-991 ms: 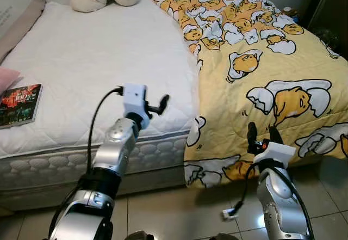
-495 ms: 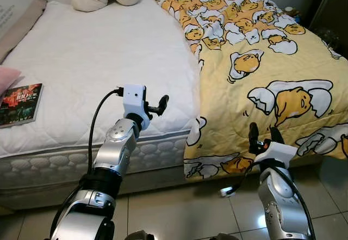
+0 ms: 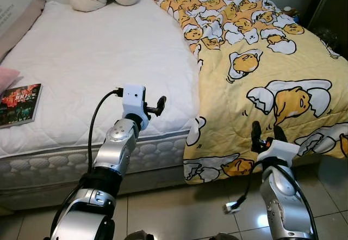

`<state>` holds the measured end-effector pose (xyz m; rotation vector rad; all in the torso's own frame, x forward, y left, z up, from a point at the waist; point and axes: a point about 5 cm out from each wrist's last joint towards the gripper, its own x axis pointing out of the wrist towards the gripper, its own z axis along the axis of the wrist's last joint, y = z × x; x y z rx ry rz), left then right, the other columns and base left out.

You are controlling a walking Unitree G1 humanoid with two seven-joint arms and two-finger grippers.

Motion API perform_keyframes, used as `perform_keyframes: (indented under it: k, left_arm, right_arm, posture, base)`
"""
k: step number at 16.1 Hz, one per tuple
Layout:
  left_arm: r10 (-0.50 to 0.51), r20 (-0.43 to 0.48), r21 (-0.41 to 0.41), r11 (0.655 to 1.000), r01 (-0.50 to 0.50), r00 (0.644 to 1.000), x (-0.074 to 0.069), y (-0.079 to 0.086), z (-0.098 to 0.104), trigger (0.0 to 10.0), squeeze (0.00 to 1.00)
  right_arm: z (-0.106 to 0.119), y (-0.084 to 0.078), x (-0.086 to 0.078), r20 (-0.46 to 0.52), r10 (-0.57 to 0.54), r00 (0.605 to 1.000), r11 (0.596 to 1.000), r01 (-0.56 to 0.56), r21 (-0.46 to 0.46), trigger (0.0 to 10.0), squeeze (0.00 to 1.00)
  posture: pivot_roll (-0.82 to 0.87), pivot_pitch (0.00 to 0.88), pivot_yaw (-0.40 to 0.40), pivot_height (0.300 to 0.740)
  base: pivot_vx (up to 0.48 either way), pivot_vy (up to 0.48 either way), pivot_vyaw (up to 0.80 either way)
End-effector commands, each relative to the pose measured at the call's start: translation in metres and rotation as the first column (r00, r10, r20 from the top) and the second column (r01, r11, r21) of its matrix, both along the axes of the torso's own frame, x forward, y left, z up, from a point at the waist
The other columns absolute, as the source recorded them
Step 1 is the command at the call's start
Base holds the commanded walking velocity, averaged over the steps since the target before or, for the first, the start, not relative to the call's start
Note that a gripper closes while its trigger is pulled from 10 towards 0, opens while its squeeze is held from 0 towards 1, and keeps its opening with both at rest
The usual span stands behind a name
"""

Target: Clean up the room

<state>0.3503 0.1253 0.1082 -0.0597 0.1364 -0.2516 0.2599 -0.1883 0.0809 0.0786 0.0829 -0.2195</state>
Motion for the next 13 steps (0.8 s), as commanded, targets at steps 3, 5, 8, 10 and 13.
perform_keyframes:
  k: [3, 5, 8, 10, 13]
  left_arm:
    - [0.009, -0.011, 0.063, 0.998, -0.009, 1.0, 0.002, -0.002, 0.0006, 10.0, 0.0]
    - [0.014, -0.023, 0.049, 0.999, -0.013, 1.0, 0.0023, -0.0023, -0.0007, 10.0, 0.0]
    - [0.009, -0.02, 0.06, 0.998, -0.008, 1.0, 0.0027, -0.0029, -0.0008, 10.0, 0.0]
    - [-0.004, -0.004, 0.069, 0.998, 0.004, 1.0, 0.0026, -0.0038, 0.0005, 10.0, 0.0]
    - [-0.044, 0.039, 0.045, 0.998, 0.042, 0.998, 0.0003, -0.0051, 0.0042, 10.0, 0.0]
  right_arm:
    - [0.0022, 0.001, 0.0024, -0.004, -0.001, 1.0, 1.0, 0.001, -0.001, 10.0, 0.0]
    - [0.0017, 0.0013, 0.0028, -0.009, -0.002, 1.0, 1.0, 0.002, 0.001, 10.0, 0.0]
    - [0.0004, 0.001, 0.0035, -0.016, -0.003, 1.0, 1.0, 0.003, -0.002, 10.0, 0.0]
    - [-0.0003, 0.0008, 0.0042, -0.017, -0.001, 1.0, 1.0, 0.001, 0.001, 10.0, 0.0]
    - [0.0003, 0.0025, 0.006, -0.017, 0.015, 1.0, 1.0, -0.015, -0.005, 10.0, 0.0]
  posture:
    - [-0.14, 0.0, 0.057, 0.714]
    - [-0.14, 0.0, 0.056, 0.714]
    - [-0.13, 0.0, 0.05, 0.714]
    - [-0.13, 0.0, 0.045, 0.714]
    - [-0.13, 0.0, 0.038, 0.714]
  base:
    - [0.0, 0.0, 0.0]
    - [0.0, 0.0, 0.0]
    - [0.0, 0.0, 0.0]
    - [0.0, 0.0, 0.0]
    - [0.0, 0.0, 0.0]
